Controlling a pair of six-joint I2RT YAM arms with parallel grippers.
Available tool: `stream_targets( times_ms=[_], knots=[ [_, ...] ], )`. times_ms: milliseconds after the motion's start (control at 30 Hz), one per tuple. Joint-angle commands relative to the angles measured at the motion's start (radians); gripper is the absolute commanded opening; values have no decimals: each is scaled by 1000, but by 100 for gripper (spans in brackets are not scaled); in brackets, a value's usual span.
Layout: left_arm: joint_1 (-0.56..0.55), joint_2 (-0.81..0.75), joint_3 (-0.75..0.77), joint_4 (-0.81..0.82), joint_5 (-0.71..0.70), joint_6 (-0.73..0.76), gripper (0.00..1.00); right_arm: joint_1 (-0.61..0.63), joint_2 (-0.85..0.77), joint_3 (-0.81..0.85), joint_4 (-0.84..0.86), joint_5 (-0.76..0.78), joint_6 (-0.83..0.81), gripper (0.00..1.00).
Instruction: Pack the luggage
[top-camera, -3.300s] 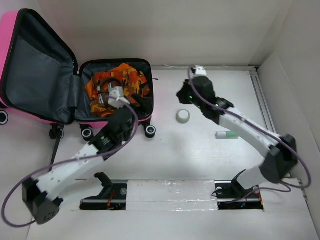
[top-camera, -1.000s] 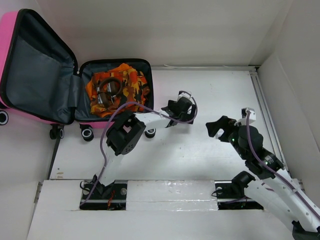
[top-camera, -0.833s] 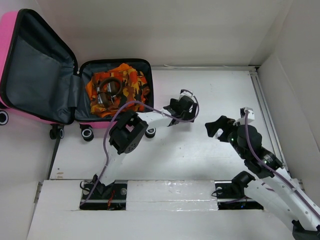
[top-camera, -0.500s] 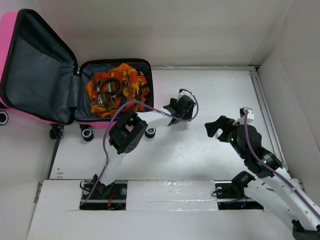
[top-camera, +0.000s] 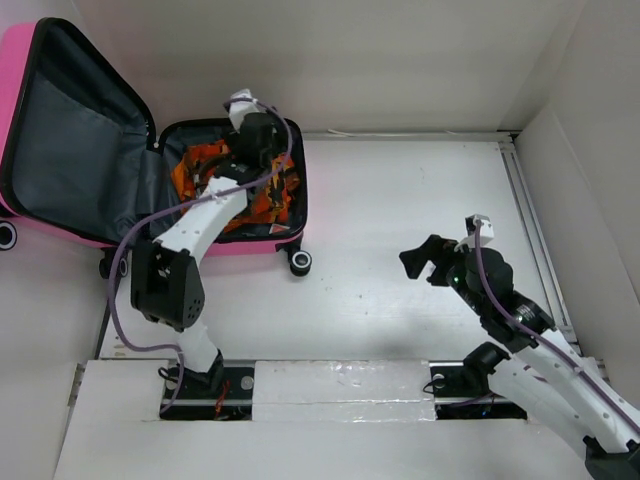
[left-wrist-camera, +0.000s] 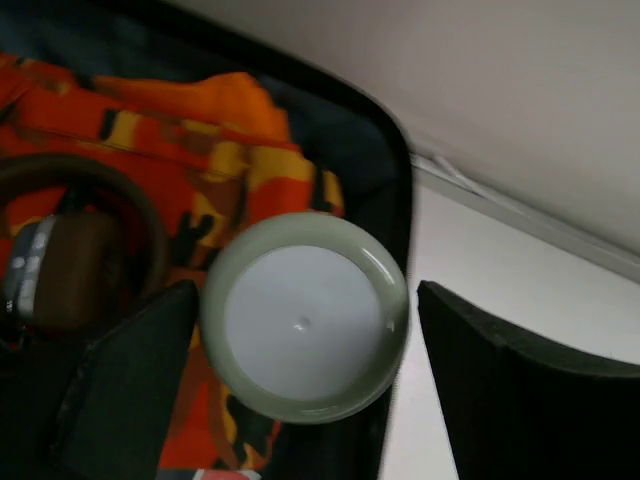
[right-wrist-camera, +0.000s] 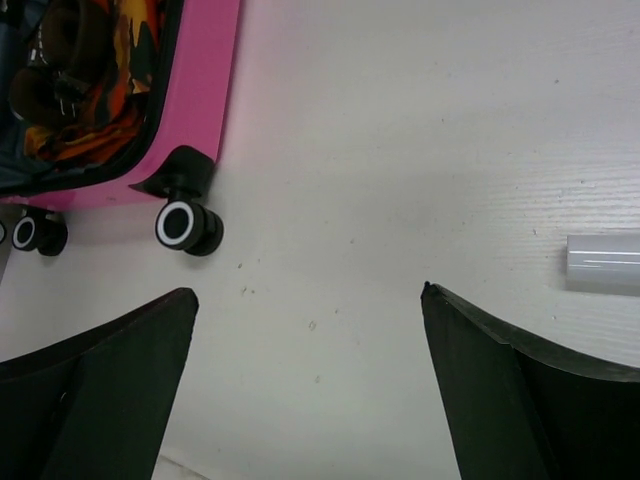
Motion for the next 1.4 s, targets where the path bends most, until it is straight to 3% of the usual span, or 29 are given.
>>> stream_targets(
  times_ms=[0,333,433,467,500,600,667,733,833,967,1067,1100,1233,1367],
  knots=[
    [68,130,10,-90,38,-57,89,2,9,26,59,-25,-23,100],
    [17,-20,-59,-22,62,-66,94,2,9,86,19,18,-34,100],
    [-91,-72,-86,30,12,-8,94,2,0,141,8,49,-43,97],
    [-193,-72,-86,47,0,52,94,2,-9,160,-2,59,-43,93],
    [-248,-54,-74,58,0,81,94,2,-9,196,-2,75,-43,87],
    [-430,62,33,49,-19,146,93,2,-41,305,-25,122,-43,15],
    [-483,119,33,90,30,161,92,2,-56,362,-48,148,-43,5],
    [-529,197,23,171,214,208,92,11,-70,428,-62,182,-56,5],
    [-601,317,67,243,424,345,92,11,-70,477,-108,230,-66,14],
    [-682,484,261,204,486,488,92,11,-60,499,-119,216,-88,28],
    [-682,634,470,136,541,526,94,11,-38,508,-142,158,-99,37],
    [-682,674,521,95,555,540,94,11,-28,499,-142,146,-99,44],
    [-682,850,809,-29,607,575,95,11,-18,488,-153,127,-99,54],
    [-682,874,778,-4,641,566,94,11,-18,479,-173,145,-99,54]
  ],
)
